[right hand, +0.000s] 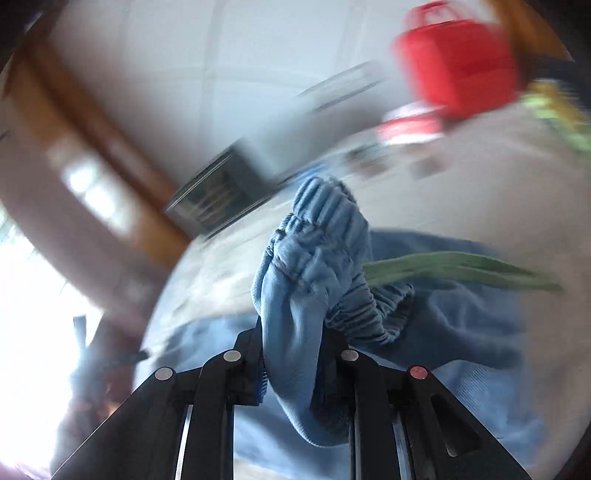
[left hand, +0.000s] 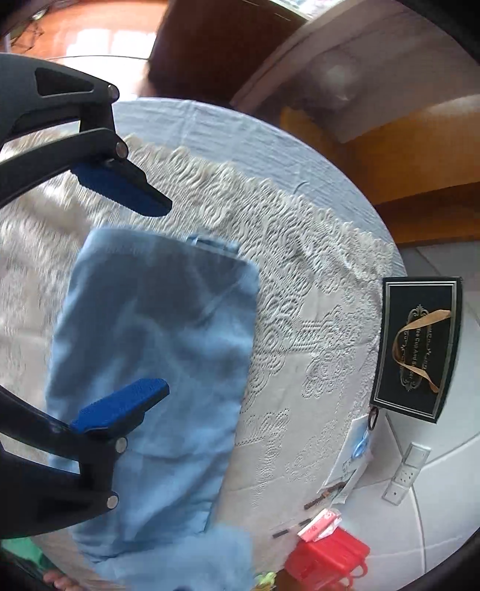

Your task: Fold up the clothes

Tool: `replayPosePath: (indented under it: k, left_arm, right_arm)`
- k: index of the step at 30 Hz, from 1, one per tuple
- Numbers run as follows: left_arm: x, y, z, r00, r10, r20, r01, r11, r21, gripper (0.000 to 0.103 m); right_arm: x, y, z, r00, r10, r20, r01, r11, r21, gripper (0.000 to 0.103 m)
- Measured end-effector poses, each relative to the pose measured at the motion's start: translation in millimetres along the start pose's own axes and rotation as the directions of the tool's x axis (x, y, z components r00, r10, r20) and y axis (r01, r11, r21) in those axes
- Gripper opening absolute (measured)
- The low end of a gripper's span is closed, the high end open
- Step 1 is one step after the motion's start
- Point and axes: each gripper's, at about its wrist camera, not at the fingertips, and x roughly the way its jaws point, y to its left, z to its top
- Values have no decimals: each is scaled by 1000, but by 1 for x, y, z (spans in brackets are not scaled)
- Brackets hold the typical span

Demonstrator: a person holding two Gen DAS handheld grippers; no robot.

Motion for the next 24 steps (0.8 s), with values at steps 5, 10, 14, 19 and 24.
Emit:
replayPosePath:
  k: [5, 10, 14, 19, 24]
  left_arm:
    - [-11, 38, -4, 1000, 3, 0, -3, 999, 35, 90]
    - [-4, 62, -6, 1000, -30, -9, 30, 999, 20, 90]
    - [6, 57, -6, 995, -102, -24, 102, 994, 30, 90]
    - [10, 27, -5, 983, -181, -20, 182, 981, 69, 103]
    - [17, -12, -6, 979, -198, -36, 202, 970, 139, 103]
  right_arm:
    - [136, 139, -44, 984, 88, -155, -110, 985, -136, 19]
    - [212, 198, -95, 947, 14, -321, -90, 971, -224, 33]
    - [211, 190, -102, 920, 109, -377, -158, 982, -103, 44]
    - [160, 154, -81, 961, 63, -270, -78, 996, -44, 44]
    - [111, 102, -62, 979, -94, -183, 97, 995, 7, 45]
